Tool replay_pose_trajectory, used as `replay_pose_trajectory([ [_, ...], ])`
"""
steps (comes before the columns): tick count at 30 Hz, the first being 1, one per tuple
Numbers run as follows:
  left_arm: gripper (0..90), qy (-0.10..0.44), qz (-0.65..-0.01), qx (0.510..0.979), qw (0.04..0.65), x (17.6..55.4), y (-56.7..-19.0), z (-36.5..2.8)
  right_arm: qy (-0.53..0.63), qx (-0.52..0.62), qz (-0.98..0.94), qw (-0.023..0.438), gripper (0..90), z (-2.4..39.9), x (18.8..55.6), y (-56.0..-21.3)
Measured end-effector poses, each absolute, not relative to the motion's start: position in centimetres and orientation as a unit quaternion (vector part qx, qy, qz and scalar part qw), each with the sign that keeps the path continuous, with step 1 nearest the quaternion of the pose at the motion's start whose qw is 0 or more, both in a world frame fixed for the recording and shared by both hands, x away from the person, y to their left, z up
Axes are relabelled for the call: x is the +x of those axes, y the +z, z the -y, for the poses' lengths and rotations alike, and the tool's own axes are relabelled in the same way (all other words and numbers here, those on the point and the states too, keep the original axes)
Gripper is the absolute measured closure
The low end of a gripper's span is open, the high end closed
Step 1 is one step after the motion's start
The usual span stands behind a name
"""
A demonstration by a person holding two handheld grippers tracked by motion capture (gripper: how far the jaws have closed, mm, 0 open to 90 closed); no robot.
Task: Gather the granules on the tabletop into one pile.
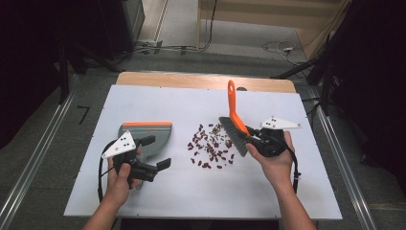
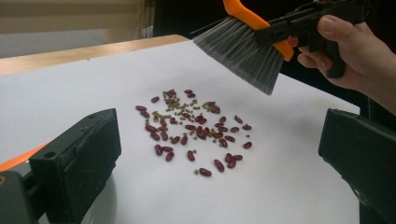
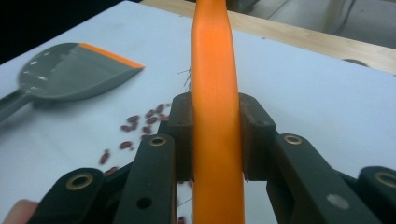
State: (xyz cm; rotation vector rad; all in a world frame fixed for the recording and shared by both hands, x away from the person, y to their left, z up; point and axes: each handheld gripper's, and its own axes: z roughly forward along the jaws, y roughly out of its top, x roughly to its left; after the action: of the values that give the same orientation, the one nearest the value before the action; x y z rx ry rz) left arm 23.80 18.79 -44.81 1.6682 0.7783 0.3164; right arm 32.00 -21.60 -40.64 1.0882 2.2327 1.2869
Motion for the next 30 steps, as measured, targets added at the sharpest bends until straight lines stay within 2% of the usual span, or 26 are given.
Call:
replay_pose_trajectory([
  [5, 0.0, 0.143, -0.348, 0.717, 0.586, 23.3, -45.4, -20.0, 0.432, 0.406, -0.787, 0.17, 69.1, 22.1, 34.3, -40.9],
  [17, 0.0, 0.153, -0.363, 0.708, 0.586, 22.3, -46.5, -21.4, 0.338, 0.434, -0.809, 0.208, 69.1, 20.4, 38.4, -43.1],
  [26, 0.0, 0.151, -0.37, 0.706, 0.585, 22.1, -46.9, -22.0, 0.276, 0.444, -0.818, 0.24, 69.1, 18.7, 39.5, -44.6],
  [30, 0.0, 0.151, -0.37, 0.707, 0.583, 22.0, -46.9, -21.9, 0.26, 0.439, -0.829, 0.23, 69.1, 17.4, 39.6, -44.6],
])
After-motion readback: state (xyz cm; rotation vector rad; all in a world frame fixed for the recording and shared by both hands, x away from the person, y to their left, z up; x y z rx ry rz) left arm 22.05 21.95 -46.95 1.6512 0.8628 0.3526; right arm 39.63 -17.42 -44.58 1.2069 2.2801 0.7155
